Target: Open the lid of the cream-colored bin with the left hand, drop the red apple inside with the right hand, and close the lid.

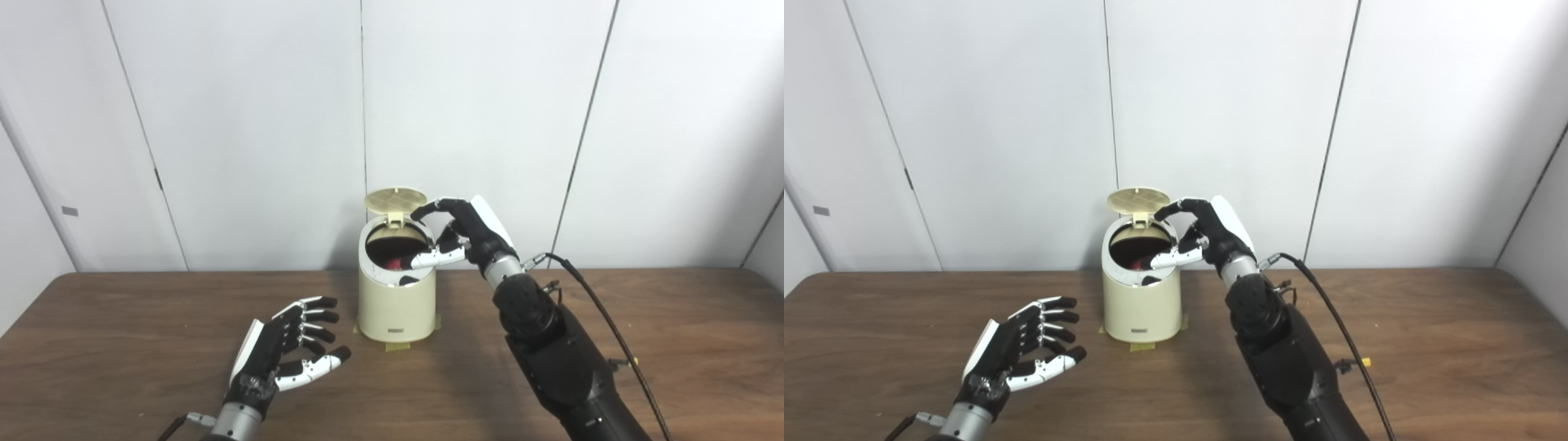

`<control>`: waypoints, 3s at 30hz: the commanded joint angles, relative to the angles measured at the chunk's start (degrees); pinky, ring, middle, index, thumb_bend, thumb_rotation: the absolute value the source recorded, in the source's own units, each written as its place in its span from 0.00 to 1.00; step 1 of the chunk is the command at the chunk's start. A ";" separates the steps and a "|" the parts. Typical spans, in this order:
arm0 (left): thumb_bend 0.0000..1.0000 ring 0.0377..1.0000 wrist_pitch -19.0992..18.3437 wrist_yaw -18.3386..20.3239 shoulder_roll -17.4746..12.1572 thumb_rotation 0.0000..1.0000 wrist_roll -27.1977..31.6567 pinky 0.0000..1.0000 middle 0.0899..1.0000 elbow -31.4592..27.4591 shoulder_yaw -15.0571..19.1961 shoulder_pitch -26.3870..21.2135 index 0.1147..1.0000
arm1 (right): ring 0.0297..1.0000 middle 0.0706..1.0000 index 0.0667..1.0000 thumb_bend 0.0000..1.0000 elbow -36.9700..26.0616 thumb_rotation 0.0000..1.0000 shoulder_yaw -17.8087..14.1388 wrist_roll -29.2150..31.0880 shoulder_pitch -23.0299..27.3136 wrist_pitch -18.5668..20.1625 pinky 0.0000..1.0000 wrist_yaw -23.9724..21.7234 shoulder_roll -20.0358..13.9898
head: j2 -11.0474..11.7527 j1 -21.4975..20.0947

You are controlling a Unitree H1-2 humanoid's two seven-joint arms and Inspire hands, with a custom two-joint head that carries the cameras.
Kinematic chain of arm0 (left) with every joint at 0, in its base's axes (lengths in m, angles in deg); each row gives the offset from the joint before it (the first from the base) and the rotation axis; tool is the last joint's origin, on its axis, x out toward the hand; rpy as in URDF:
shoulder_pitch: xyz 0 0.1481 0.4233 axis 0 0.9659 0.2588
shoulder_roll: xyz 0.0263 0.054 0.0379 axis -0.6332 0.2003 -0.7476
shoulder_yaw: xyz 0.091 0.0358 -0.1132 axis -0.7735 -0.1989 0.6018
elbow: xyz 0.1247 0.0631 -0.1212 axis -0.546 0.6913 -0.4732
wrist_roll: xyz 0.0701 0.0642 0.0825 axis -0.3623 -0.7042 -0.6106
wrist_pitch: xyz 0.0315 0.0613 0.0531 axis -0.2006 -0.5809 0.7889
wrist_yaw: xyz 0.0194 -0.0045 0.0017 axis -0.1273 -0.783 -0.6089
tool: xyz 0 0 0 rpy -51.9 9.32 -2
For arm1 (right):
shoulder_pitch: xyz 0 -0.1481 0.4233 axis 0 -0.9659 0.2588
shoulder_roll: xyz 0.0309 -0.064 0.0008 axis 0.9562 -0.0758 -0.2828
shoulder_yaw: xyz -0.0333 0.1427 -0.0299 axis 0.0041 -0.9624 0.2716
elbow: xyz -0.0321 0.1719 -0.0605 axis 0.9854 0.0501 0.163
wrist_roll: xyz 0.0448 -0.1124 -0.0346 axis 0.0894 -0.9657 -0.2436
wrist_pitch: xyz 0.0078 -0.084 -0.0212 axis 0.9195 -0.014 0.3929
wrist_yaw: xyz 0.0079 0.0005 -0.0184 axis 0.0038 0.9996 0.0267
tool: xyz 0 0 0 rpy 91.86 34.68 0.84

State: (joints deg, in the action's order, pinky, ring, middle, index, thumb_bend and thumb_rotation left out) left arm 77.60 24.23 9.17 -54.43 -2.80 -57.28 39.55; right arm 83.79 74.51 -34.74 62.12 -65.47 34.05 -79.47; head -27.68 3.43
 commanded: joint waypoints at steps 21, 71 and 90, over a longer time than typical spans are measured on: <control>0.68 0.58 0.84 -1.09 -0.02 0.11 0.39 0.51 0.67 -3.24 0.36 -2.16 0.73 | 0.53 0.66 0.69 0.86 -18.91 0.18 -13.11 18.04 -17.22 -12.93 0.53 -4.55 -3.93 | -0.10 0.82; 0.96 0.96 -2.12 3.78 -11.18 0.36 -23.86 0.83 0.93 19.52 -17.16 -44.86 0.87 | 0.54 0.68 0.72 0.83 -21.85 0.22 -16.64 35.52 -28.58 -13.41 0.45 -10.99 0.76 | 0.78 -1.34; 0.98 1.00 -3.58 10.94 -10.40 0.44 -24.73 0.91 0.86 14.40 -18.40 -41.76 0.81 | 0.57 0.67 0.71 0.81 -23.95 0.19 -15.29 32.97 -28.94 -10.99 0.46 -8.63 1.29 | 0.44 -1.96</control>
State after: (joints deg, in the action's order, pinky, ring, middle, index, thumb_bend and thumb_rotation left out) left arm 74.21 35.05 -0.28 -78.88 13.95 -76.31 1.32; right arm 61.92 59.29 -1.99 31.48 -75.92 25.34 -78.26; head -27.16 1.41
